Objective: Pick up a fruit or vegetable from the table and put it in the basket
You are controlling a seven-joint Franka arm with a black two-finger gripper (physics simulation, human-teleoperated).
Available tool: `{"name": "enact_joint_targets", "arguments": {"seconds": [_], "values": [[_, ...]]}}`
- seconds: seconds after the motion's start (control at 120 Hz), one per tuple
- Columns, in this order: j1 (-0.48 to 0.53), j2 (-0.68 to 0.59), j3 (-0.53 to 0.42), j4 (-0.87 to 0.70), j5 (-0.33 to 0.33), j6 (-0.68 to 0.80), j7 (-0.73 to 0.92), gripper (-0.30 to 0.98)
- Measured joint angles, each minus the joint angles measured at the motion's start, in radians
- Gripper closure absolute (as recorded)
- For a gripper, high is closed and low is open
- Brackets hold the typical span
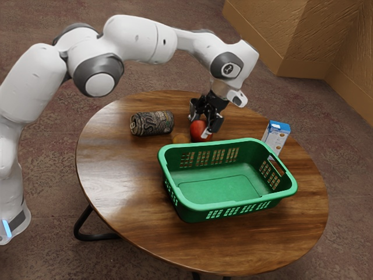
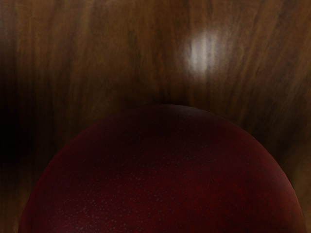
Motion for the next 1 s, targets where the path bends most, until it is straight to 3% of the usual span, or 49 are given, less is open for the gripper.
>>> {"name": "enact_joint_targets", "arguments": {"seconds": [0.35,0.558,0.617,0.758,1.0], "values": [[0.0,0.008,0.004,0.004,-0.008,0.002,0.0,0.18],[-0.004,-0.053,0.01,0.011,-0.006,0.003,0.001,0.22],[-0.012,-0.098,0.004,0.011,-0.005,0.003,0.001,0.29],[-0.087,-0.183,0.004,0.011,0.0,-0.001,0.002,0.32],[-0.249,-0.2,0.005,0.013,0.005,-0.012,0.002,0.33]]}}
